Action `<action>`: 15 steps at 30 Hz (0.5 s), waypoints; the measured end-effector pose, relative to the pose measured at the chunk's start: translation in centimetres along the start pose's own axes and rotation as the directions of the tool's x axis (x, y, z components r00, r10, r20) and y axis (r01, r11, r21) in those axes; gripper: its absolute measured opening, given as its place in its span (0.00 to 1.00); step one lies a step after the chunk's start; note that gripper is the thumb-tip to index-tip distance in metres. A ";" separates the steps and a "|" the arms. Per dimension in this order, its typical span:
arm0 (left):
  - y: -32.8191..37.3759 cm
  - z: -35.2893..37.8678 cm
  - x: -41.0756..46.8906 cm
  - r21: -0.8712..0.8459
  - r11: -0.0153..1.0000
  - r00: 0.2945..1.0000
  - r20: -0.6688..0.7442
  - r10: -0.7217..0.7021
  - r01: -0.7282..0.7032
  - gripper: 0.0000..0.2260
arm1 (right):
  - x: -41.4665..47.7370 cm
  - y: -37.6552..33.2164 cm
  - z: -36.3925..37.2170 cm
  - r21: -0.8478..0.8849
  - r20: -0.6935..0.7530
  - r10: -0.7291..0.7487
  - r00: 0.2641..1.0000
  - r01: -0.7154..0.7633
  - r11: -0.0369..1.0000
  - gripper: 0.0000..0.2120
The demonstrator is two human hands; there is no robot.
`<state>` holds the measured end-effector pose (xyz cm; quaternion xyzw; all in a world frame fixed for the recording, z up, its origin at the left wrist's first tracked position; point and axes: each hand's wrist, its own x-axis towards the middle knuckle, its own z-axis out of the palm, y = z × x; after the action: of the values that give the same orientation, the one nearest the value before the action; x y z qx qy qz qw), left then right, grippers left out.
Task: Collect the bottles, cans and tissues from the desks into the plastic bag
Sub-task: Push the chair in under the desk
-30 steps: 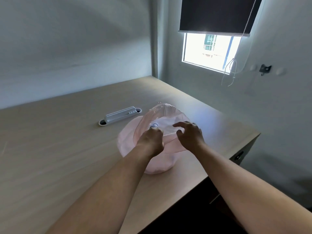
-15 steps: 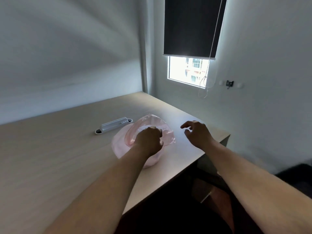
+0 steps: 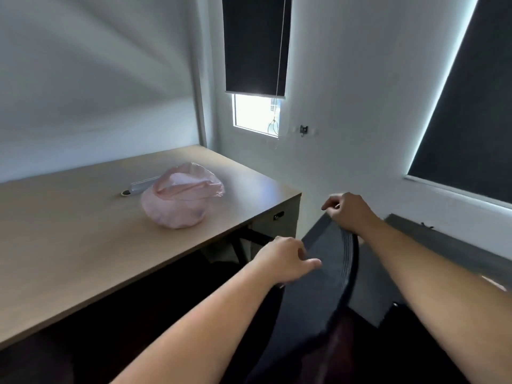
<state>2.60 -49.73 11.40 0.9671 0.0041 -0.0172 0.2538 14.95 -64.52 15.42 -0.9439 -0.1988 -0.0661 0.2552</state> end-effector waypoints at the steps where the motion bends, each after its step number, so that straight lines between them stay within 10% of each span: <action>1: 1.1 1.7 -0.7 -0.021 1.000 0.997 0.075 -0.015 0.017 0.28 | -1.5 1.8 0.4 -0.009 0.017 0.028 0.999 -0.028 1.000 0.09; 5: 4.3 6.6 -3.4 0.021 0.998 0.962 0.264 -0.069 0.066 0.41 | -6.5 6.5 3.0 -0.052 0.062 0.052 0.997 -0.049 0.997 0.08; 10: 4.2 7.1 -3.6 0.071 0.996 0.985 0.159 -0.067 0.056 0.22 | -6.8 6.4 5.0 -0.055 0.157 0.029 0.987 -0.021 0.998 0.13; 15: 3.0 5.6 -4.4 0.003 0.996 0.981 0.175 -0.086 0.087 0.29 | -5.7 5.3 6.2 0.028 0.192 0.028 0.981 -0.034 0.999 0.15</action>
<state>-1.90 -55.10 8.21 0.9601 0.0237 -0.1128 0.2547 12.01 -67.48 6.33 -0.9448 -0.2087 0.0321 0.2507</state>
